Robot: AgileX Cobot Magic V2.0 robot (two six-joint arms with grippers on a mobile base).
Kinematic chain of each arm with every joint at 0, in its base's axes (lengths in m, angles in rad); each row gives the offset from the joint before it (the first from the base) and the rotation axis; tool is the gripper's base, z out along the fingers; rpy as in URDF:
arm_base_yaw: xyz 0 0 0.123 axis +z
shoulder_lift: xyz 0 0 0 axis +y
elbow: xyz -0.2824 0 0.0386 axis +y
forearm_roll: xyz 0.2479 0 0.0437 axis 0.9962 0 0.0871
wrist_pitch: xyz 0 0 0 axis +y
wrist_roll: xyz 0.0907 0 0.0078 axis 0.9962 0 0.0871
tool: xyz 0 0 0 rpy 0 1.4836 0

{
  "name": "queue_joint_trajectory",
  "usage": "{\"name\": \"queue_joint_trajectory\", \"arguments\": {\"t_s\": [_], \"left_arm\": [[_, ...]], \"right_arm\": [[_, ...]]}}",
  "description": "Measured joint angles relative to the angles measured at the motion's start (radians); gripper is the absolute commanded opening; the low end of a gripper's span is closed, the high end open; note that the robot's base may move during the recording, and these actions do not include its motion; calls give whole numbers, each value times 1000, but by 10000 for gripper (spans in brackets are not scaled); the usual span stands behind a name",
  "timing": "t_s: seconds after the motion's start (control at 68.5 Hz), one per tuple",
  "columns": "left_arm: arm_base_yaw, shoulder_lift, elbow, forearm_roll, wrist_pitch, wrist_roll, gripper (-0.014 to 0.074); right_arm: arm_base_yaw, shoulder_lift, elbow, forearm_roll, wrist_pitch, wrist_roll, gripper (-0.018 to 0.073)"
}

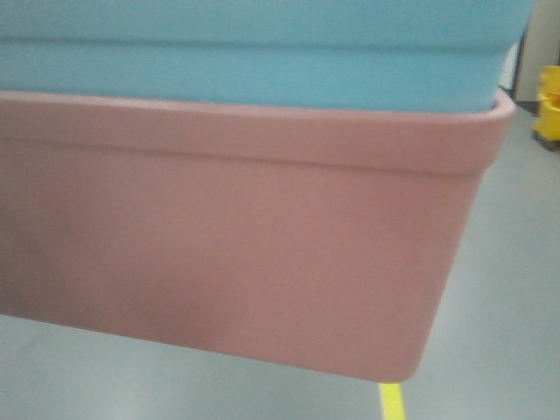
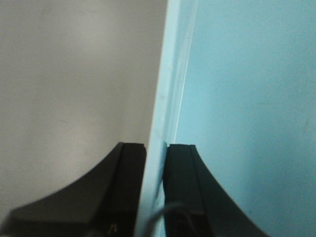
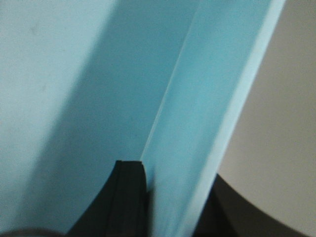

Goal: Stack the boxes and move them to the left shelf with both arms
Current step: 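Hold the stacked bins with both grippers while driving across the floor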

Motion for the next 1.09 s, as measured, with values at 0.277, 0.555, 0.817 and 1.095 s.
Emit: {"name": "queue_joint_trajectory", "arguments": {"t_s": [0.277, 0.555, 0.817, 1.095], "left_arm": [[0, 0, 0, 0, -2, 0, -12], [0, 2, 2, 0, -2, 0, -12], [0, 15, 2, -6, -12, 0, -12], [0, 17, 2, -6, -14, 0, -12]], "right_arm": [[0, 0, 0, -2, 0, 0, 57], [0, 1, 0, -2, 2, 0, 57], [-1, 2, 0, -2, 15, 1, 57], [-2, 2, 0, -2, 17, 1, 57]]}}
